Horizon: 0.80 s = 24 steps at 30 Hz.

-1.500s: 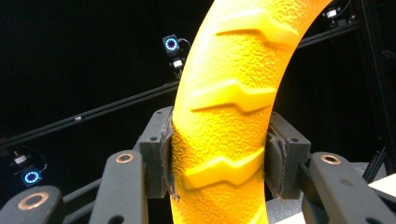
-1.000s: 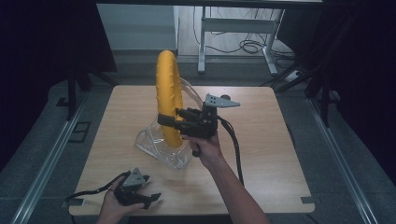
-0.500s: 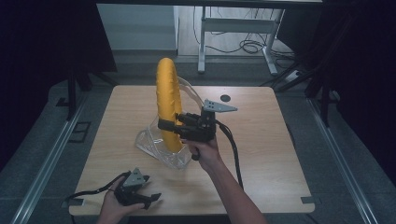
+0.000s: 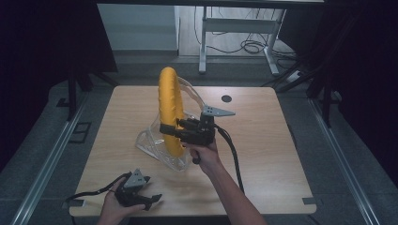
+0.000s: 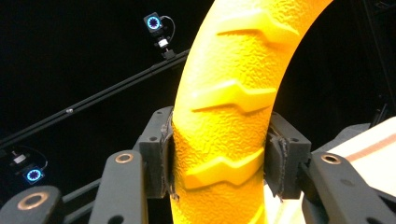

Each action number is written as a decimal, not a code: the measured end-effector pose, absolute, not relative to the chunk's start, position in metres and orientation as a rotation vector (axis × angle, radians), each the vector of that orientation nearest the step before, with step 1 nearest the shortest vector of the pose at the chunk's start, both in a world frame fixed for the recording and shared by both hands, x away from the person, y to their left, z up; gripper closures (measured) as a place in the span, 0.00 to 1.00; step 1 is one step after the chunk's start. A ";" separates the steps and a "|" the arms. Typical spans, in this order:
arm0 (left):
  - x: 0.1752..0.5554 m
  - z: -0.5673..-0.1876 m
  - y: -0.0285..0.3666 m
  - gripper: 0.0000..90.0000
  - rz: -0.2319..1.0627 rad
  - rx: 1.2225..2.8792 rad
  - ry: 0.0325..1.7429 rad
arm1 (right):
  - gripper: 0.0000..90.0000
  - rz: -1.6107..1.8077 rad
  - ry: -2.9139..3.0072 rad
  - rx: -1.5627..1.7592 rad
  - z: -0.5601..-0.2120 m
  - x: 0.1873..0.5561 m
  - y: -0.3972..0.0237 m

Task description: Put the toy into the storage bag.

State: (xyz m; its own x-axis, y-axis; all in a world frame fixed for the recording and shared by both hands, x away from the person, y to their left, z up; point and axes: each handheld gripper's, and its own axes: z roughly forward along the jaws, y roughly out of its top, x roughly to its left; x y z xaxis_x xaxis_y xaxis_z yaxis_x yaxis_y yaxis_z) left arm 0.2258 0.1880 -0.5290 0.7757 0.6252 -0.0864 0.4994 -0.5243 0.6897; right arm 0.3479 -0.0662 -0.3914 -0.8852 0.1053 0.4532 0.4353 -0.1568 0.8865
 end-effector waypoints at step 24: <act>0.226 -0.529 0.188 0.22 0.216 2.233 0.833 | 0.52 -2.127 -1.956 -0.775 -0.416 0.360 -0.072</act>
